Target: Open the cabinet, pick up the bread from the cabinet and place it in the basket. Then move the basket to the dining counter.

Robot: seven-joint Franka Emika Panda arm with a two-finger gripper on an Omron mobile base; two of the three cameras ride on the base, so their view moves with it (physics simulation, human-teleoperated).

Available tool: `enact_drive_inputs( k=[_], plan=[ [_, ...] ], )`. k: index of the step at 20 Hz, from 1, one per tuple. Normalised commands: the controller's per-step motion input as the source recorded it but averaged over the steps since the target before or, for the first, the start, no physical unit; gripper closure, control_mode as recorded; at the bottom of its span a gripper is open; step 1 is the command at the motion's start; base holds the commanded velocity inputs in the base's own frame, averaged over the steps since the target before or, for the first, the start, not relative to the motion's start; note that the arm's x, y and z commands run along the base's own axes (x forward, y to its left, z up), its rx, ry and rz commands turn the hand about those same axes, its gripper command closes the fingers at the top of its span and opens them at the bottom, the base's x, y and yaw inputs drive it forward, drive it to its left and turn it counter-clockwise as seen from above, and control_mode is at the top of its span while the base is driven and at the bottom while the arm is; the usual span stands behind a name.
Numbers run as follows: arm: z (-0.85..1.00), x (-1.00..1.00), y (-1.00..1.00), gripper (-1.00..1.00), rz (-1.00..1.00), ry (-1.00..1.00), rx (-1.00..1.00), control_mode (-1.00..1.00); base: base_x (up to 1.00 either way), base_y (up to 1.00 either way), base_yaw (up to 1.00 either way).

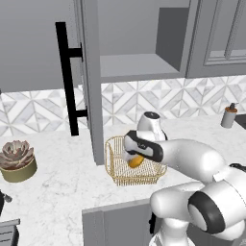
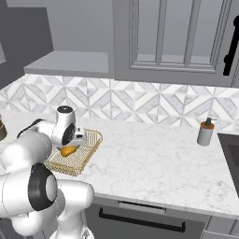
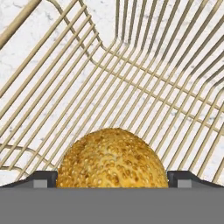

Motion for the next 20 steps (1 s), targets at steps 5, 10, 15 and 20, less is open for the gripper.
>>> enact_drive_inputs(
  k=[5,10,15,20],
  plan=[
    [-0.24,0.3,0.15,1.0,0.0,0.01,0.0,-1.0,0.0,0.0,0.0],
    [-0.3,0.18,0.09,1.0,0.0,0.0,0.0,-1.0,0.0,0.0,0.0],
    [-0.27,0.0,0.07,-1.0,0.0,0.0,0.0,-1.0,0.0,0.0,0.0],
    [-0.08,0.02,0.0,-1.0,0.0,0.0,0.0,-1.0,0.0,0.0,0.0]
  ],
)
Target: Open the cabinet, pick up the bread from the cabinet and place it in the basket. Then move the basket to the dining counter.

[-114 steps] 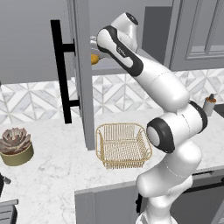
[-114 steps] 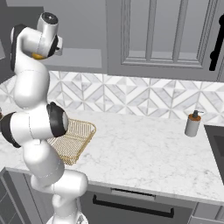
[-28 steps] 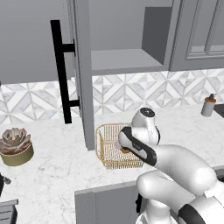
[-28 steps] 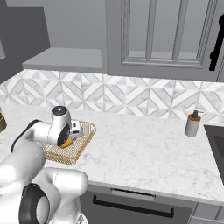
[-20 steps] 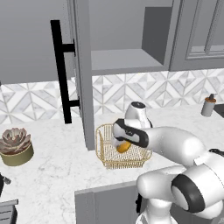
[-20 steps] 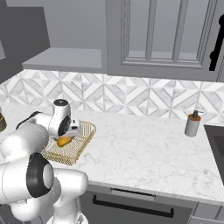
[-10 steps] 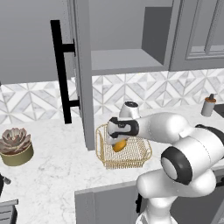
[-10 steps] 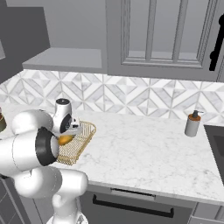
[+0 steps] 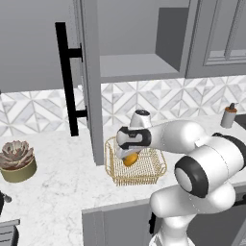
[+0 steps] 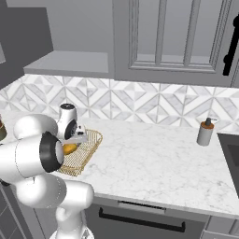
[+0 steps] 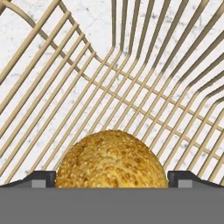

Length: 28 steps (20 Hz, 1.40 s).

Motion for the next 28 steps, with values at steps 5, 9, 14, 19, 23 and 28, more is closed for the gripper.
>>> enact_drive_inputs(
  k=[5,9,14,19,23,28],
  plan=[
    [0.0,0.02,0.0,-1.0,0.0,0.0,0.0,-1.0,0.0,0.0,0.0],
    [0.07,0.0,-0.02,-1.0,0.0,0.0,0.0,-1.0,0.0,0.0,0.0],
    [0.13,-0.03,-0.12,-1.0,0.0,-0.05,0.0,-1.0,0.0,0.0,0.0],
    [0.23,-0.28,-0.22,-1.0,-0.01,-0.02,0.0,-1.0,0.0,0.0,0.0],
    [0.0,-0.04,-0.04,-1.0,-0.02,0.08,-0.08,-1.0,0.0,0.0,0.0],
    [0.0,0.1,0.03,-1.0,-0.06,0.2,-0.23,-1.0,0.0,0.0,0.0]
  ],
)
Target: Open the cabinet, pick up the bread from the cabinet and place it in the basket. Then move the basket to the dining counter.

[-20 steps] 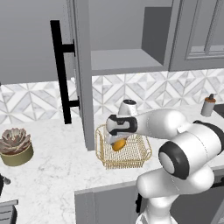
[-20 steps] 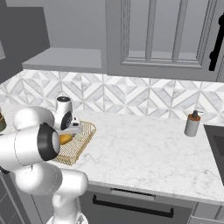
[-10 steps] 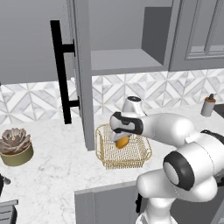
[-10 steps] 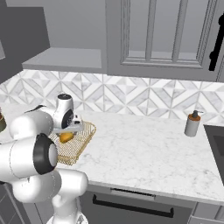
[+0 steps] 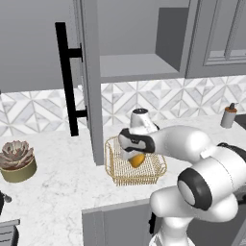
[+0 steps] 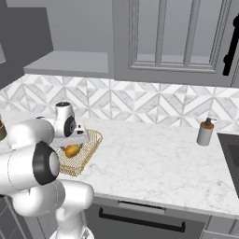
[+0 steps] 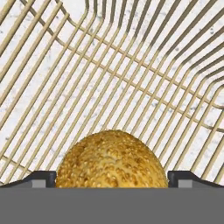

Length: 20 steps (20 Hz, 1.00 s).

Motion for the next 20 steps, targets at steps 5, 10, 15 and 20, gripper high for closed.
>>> enact_drive_inputs(
  k=[5,10,15,20],
  plan=[
    [-0.27,0.23,0.02,-1.0,-0.05,0.18,-0.17,-1.0,0.0,0.0,0.0],
    [-0.44,0.24,0.0,-1.0,-0.02,0.02,0.0,-1.0,0.0,0.0,0.0],
    [-0.32,0.18,0.0,-1.0,-0.01,-0.03,0.12,-1.0,0.0,0.0,0.0],
    [0.05,-0.43,-0.22,-1.0,0.0,-0.3,0.18,-1.0,0.0,0.0,0.0]
  ],
)
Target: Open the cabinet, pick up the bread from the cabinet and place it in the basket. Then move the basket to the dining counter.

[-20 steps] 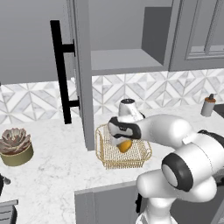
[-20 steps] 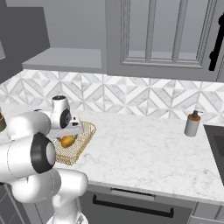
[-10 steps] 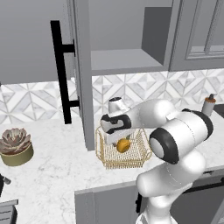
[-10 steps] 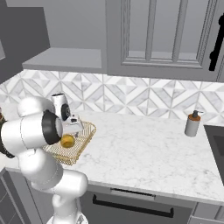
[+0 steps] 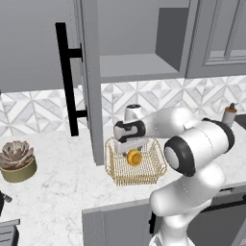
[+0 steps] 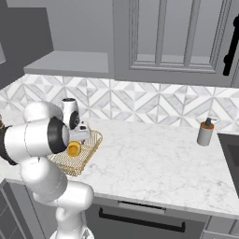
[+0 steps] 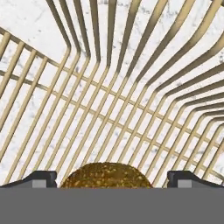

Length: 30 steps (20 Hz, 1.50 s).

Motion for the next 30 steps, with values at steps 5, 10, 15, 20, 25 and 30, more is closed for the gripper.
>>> enact_drive_inputs(
  k=[5,10,15,20,25,30],
  plan=[
    [0.26,-0.62,-0.15,-1.0,0.0,-0.33,0.1,-1.0,0.0,0.0,0.0],
    [0.63,-0.26,-0.01,-1.0,-0.01,-0.18,0.01,-1.0,0.0,0.0,0.0],
    [0.55,-0.05,-0.32,-1.0,-0.14,-0.01,0.0,-1.0,0.0,0.0,0.0],
    [0.21,-0.04,-0.7,-1.0,-0.31,0.01,0.09,-1.0,0.0,0.0,0.0],
    [0.09,-0.04,-0.46,-1.0,-0.19,0.02,0.32,-1.0,0.0,0.0,0.0],
    [0.0,-0.02,-0.24,-1.0,-0.02,0.06,0.29,-1.0,0.0,0.0,0.0]
  ],
)
